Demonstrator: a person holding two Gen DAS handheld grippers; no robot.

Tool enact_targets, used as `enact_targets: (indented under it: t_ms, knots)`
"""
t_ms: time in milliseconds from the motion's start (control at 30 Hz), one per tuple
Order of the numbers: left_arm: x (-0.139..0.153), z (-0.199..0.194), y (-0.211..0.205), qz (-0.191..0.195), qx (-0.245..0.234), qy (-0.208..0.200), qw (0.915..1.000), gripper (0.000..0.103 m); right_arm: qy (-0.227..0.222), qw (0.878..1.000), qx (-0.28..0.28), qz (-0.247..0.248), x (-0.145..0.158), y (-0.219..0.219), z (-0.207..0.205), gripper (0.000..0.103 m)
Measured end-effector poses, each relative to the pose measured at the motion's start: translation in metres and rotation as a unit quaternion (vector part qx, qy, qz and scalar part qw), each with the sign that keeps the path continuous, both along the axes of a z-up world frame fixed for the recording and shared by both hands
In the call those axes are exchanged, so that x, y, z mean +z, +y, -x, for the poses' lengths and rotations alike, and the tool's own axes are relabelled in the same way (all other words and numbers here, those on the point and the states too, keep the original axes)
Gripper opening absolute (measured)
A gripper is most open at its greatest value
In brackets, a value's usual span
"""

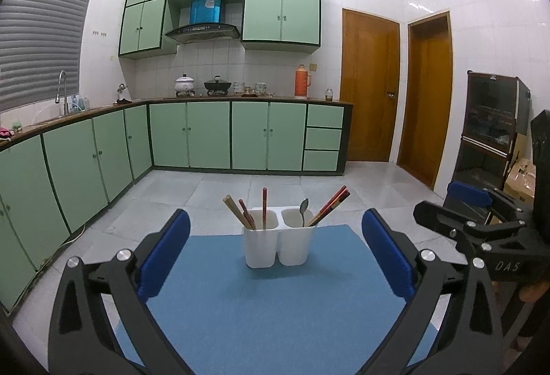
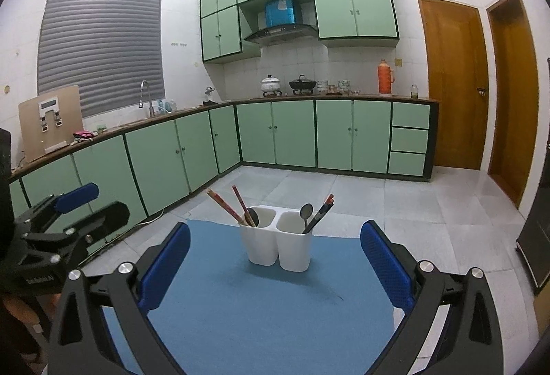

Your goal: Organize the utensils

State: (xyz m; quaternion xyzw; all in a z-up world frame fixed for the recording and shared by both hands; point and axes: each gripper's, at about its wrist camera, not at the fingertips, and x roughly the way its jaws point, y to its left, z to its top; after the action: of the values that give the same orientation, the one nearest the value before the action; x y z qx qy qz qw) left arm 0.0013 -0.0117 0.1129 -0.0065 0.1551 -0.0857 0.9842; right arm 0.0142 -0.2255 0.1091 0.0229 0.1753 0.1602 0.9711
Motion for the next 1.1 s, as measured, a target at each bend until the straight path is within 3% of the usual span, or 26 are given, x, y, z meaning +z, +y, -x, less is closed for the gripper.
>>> enact_targets:
  t_ms: [1100]
  knots:
    - [-0.0007,0.0020,0.0023,-0.004,0.003,0.004,1.0000,0.097,0.003,1.000,0.007,-0.002,-0.0039,-0.0013,-0.0006,0.097]
